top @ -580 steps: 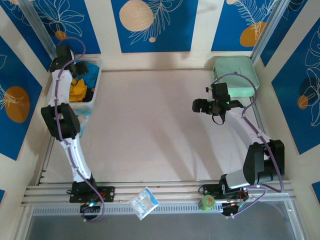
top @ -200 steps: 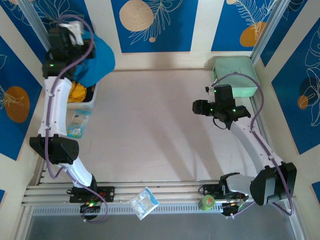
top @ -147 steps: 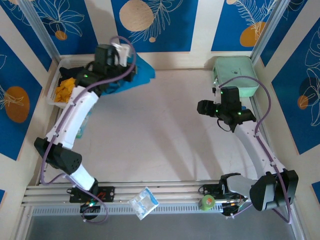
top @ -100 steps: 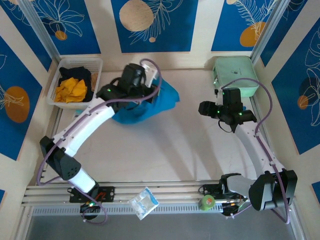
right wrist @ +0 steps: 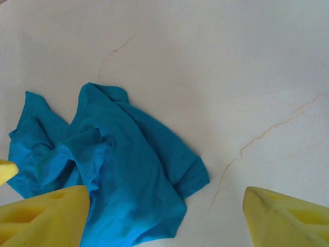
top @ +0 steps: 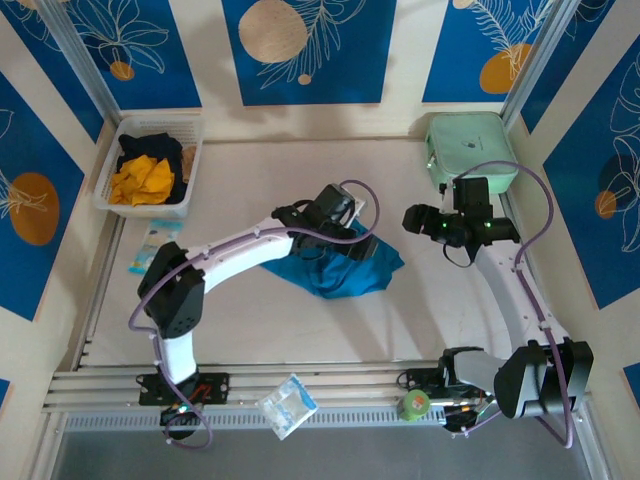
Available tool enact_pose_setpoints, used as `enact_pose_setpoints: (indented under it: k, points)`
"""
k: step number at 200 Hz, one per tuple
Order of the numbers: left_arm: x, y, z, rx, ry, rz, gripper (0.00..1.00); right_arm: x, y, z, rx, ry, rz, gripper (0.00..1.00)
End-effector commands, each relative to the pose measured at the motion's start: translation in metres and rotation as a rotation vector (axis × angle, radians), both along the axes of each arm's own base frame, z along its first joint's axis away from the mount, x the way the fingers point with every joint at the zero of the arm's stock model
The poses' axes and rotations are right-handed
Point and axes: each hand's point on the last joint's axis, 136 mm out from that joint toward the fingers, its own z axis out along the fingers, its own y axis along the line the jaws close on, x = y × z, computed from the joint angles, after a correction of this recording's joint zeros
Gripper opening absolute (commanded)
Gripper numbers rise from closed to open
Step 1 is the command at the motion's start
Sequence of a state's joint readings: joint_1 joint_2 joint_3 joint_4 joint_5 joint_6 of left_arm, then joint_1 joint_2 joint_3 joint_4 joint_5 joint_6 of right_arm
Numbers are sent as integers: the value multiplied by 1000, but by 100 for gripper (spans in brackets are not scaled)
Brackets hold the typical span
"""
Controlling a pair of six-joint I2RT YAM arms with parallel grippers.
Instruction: Fold and stack the t-shirts
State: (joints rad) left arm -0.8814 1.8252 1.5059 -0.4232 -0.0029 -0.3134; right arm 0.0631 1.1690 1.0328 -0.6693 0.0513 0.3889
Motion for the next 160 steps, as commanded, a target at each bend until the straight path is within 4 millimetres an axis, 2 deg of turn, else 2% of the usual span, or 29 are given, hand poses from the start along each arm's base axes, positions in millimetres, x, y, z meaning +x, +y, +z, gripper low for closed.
enact_pose_setpoints:
  k: [1,9,24,43,60,84,101,123,143,160]
  points:
    - [9,23,59,-41,-120,106,100,-8,9,5,39,44,10,79]
    - [10,39,63,5,-138,154,100,-9,15,3,48,57,20,79]
    - [15,82,66,114,-165,296,100,-10,33,-5,58,95,55,78]
    - [19,133,56,236,-160,448,100,-8,64,-20,44,152,121,75]
    - [21,164,33,265,-91,535,100,-3,95,-37,26,204,185,70]
    - [25,196,-15,249,33,635,98,5,127,-61,-24,266,230,66]
    - [31,210,-48,223,103,679,94,9,141,-81,-71,324,242,62]
    - [40,221,-87,198,178,707,90,10,145,-101,-121,379,233,58]
    - [51,218,-110,178,208,698,87,12,145,-112,-145,403,219,53]
    - [60,209,-123,157,217,675,85,14,143,-114,-155,403,204,44]
